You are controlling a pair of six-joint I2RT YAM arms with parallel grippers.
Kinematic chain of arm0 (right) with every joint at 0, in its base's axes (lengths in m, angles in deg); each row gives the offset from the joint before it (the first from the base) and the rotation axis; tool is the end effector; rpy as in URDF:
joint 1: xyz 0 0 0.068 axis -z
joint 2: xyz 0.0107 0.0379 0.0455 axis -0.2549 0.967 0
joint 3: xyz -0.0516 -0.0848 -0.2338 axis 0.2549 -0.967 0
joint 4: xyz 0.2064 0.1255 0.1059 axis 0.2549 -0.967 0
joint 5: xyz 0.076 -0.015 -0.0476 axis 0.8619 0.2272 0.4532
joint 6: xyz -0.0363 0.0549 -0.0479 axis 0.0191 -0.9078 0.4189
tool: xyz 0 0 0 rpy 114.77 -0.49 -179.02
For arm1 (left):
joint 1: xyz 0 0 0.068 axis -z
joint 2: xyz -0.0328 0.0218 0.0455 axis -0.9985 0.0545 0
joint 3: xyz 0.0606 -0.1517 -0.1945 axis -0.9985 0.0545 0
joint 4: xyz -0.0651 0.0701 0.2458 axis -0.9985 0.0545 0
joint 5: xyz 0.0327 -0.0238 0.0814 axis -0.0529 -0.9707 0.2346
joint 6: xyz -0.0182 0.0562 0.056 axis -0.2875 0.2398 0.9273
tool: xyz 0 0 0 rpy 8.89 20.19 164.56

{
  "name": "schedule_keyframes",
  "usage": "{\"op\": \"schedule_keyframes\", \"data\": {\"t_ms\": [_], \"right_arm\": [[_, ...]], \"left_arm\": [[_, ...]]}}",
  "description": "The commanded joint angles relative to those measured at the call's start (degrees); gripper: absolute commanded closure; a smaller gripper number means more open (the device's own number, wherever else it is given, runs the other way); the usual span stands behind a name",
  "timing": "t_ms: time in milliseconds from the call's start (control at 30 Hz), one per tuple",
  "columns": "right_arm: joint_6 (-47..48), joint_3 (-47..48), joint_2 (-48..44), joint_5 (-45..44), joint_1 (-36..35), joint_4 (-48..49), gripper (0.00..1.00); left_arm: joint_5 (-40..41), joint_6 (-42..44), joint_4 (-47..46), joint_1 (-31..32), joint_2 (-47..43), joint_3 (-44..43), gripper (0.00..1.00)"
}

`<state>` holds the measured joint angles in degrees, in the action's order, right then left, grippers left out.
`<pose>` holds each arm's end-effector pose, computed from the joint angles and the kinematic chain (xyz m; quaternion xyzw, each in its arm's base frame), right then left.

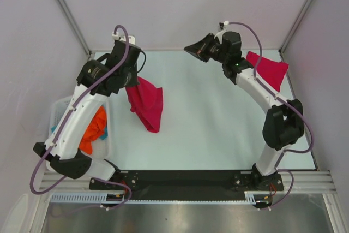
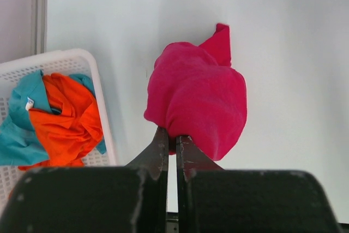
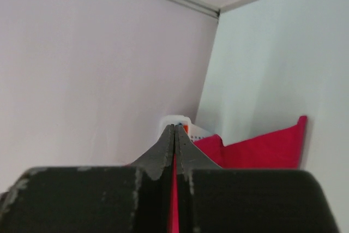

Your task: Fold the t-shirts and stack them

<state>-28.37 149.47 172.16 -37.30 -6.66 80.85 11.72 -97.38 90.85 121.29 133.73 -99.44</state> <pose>0.4092 0.1922 0.3515 0.0940 0.7280 0.5462 0.4036 0.2379 -0.1212 0.4188 -0.0013 0.9099 0.0416 0.4127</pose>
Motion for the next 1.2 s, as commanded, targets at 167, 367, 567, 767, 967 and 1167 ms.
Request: {"op": "schedule_keyframes", "data": {"t_ms": [167, 367, 567, 767, 967, 1167], "right_arm": [[8.6, 5.1, 9.7, 1.3, -5.2, -6.5, 1.00], [12.0, 6.4, 12.9, 1.1, -8.1, -10.2, 0.96], [15.6, 9.5, 15.4, 0.9, -10.8, -14.7, 0.87], [17.0, 13.2, 17.9, 2.0, -10.8, -16.9, 0.63], [18.4, 16.5, 19.0, 2.9, -10.7, -20.4, 0.46], [17.7, 16.0, 18.2, 3.5, -10.7, -19.9, 0.45]], "left_arm": [[-0.7, 3.8, -1.5, -0.5, 4.9, -12.9, 1.00], [-1.5, 4.0, -1.7, -0.5, 7.3, -16.5, 1.00], [-3.1, 4.0, -1.8, -0.4, 10.1, -21.3, 1.00], [-4.0, 3.5, -1.8, 0.3, 12.2, -23.9, 1.00], [-3.5, 3.5, -1.8, 0.7, 12.7, -24.0, 1.00], [-2.5, 3.8, -1.7, 0.7, 12.6, -23.9, 1.00]]}}
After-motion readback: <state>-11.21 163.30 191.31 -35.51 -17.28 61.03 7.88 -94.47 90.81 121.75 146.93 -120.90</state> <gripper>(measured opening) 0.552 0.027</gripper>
